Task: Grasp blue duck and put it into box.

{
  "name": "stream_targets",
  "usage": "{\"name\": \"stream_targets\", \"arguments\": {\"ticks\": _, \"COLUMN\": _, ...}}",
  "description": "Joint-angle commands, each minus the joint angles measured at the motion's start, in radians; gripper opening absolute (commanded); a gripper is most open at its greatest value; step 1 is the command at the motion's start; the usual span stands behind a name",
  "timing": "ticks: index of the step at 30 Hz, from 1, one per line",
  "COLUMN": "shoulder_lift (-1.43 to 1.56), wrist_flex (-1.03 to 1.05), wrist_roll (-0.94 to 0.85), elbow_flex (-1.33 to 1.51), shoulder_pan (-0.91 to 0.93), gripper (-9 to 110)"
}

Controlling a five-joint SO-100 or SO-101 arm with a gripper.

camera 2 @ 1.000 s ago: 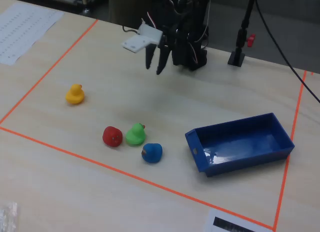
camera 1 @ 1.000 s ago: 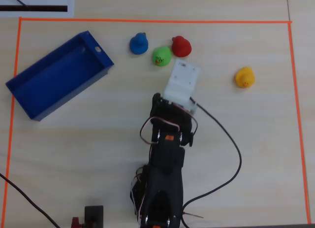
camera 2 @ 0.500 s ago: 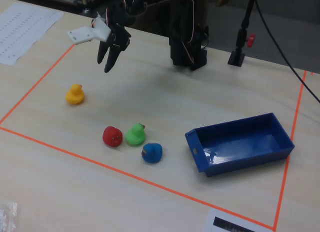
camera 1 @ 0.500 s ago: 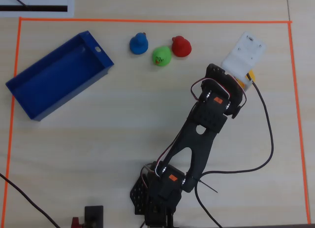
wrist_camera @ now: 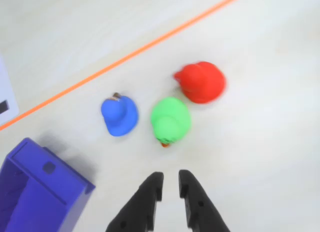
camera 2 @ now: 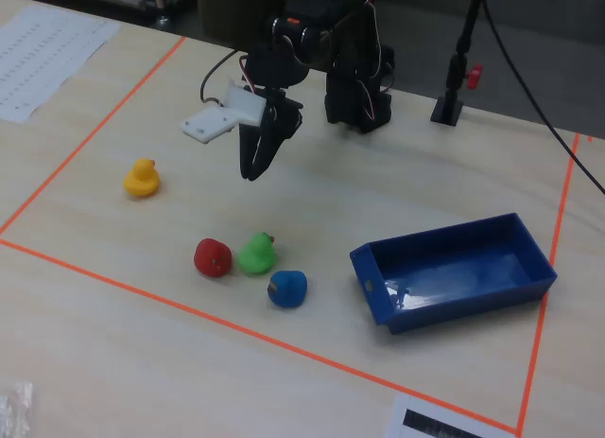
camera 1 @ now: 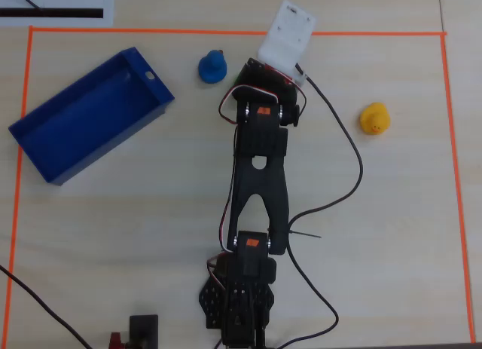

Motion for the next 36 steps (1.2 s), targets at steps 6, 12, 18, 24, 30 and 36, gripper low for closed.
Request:
{"name": "stream_targets", "arguments": {"ticks": 6, "shoulder_lift": -0.163, "wrist_flex": -0.074, "wrist_roll": 0.021, "elbow_flex": -0.149, "shoulder_pan": -0.049, "gripper": 0}}
{"name": "stream_targets", "arguments": {"ticks": 12, "shoulder_lift": -0.233, "wrist_flex": -0.051, "wrist_roll": 0.114, "elbow_flex": -0.184, "shoulder_pan": -0.209, "gripper": 0}}
{"name": "stream_targets", "arguments": {"ticks": 18, "shoulder_lift": -0.311, "wrist_flex": 0.000, "wrist_roll": 0.156, "elbow_flex": -0.322, "shoulder_pan": -0.267, "gripper": 11}}
{"name": "stream_targets", "arguments": {"ticks": 24, "shoulder_lift": -0.426, "wrist_flex": 0.029, "wrist_roll": 0.098, "elbow_flex": -0.403, "shoulder_pan": -0.244, "gripper": 27}}
{"name": "stream_targets", "arguments": {"ticks": 30, "shoulder_lift": -0.515, "wrist_flex": 0.034, "wrist_roll": 0.034, "elbow_flex": -0.485, "shoulder_pan": -0.195, "gripper": 29}}
{"name": "stream_targets", "arguments": {"ticks": 36, "shoulder_lift": -0.581, "wrist_flex": 0.032, "wrist_roll": -0.018, "elbow_flex": -0.545, "shoulder_pan": -0.147, "gripper": 29}}
